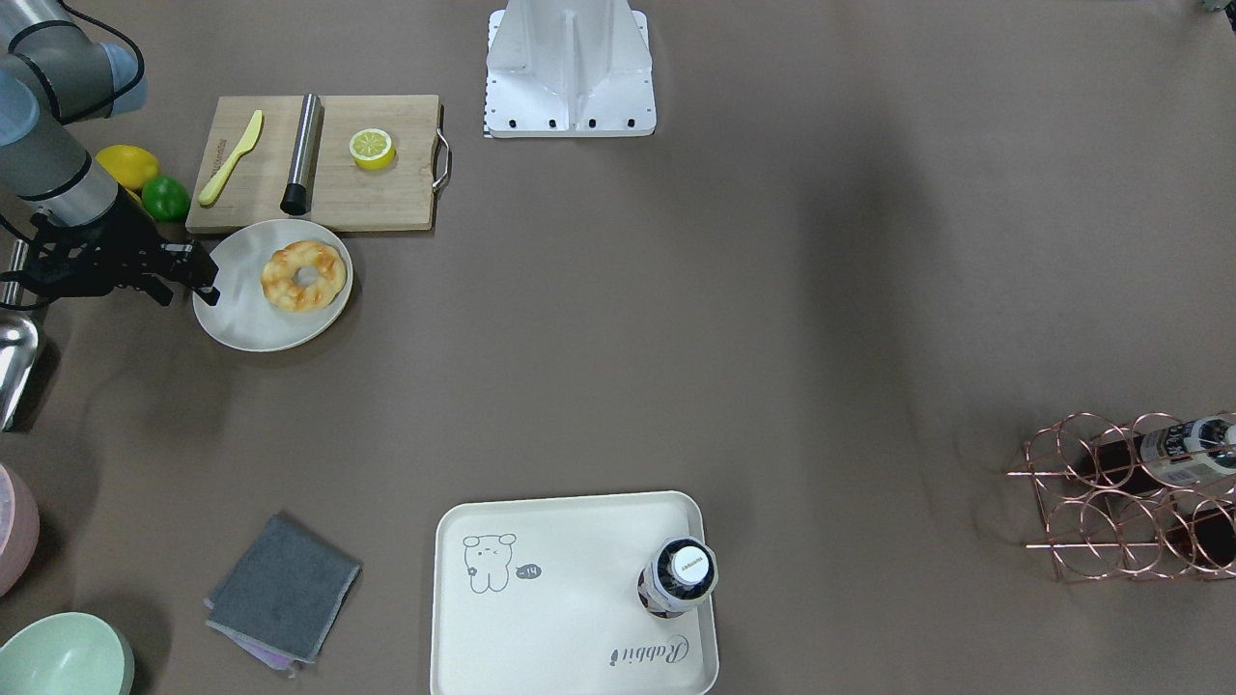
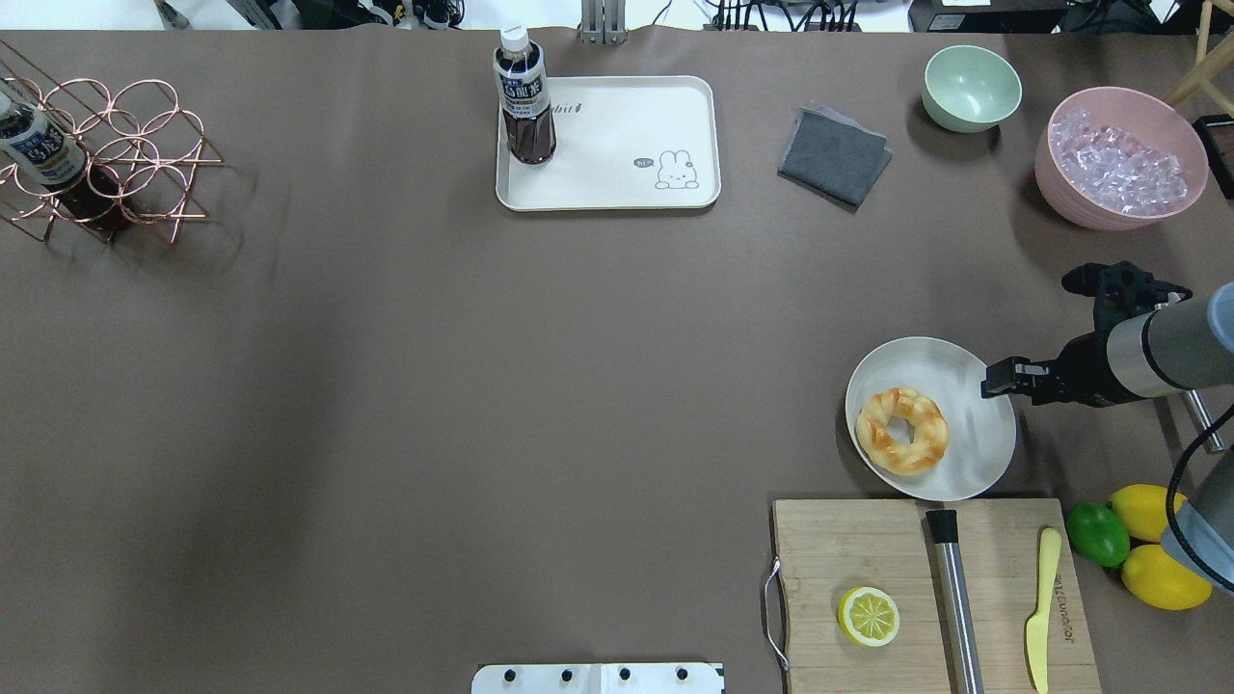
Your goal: Place donut on tray
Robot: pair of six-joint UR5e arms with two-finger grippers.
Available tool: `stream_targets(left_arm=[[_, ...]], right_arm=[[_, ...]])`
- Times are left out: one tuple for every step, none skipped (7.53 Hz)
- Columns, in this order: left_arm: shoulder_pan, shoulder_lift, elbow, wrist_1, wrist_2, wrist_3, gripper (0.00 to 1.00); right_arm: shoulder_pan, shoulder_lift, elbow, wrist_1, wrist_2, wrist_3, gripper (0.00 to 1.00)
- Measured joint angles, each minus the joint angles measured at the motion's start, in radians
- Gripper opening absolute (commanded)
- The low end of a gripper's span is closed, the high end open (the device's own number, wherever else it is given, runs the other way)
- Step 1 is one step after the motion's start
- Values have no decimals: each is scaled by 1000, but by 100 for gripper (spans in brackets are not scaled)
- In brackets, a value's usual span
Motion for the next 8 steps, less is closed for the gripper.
stream_targets(left_arm=[[0, 4, 0, -10, 0, -1, 98], [0, 10, 0, -22, 0, -1, 98], [0, 17, -1, -32, 0, -2, 98], [0, 22, -1, -37, 0, -2, 98], [0, 24, -1, -39, 0, -2, 98], [0, 26, -1, -40, 0, -1, 98], [0, 27, -1, -40, 0, -1, 98], [0, 29, -1, -41, 0, -1, 98]], right_arm=[[-10, -19, 6, 0, -3, 0, 38], [-20, -29, 8, 0, -6, 1, 32], [-28, -32, 9, 0, -7, 2, 21], [-33, -31, 9, 0, -9, 3, 0], [-39, -27, 9, -2, -14, 3, 0], [-44, -23, 10, -3, -17, 4, 0], [-46, -20, 13, -5, -21, 4, 0], [-46, -16, 17, -5, -22, 5, 0]])
